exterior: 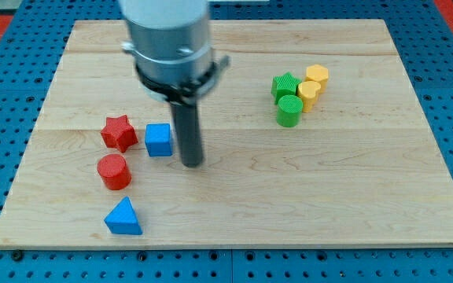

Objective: Push the blue cube slightly up

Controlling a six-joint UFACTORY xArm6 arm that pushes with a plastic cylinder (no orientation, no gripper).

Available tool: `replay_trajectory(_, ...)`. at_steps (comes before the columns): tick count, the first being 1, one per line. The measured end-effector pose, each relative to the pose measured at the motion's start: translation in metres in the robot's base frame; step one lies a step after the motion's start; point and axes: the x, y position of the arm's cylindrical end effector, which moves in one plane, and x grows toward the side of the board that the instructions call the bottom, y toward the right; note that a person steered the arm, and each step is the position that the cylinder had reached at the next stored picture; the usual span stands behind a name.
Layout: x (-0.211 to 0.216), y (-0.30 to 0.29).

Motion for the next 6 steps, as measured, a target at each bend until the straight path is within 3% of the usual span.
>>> replay_trajectory(1,0.023,-0.005)
replay_trajectory(3,-0.023,-0.051)
replay_trajectory(4,-0.014,-0.054)
replay_trajectory(6,-0.070,-0.083)
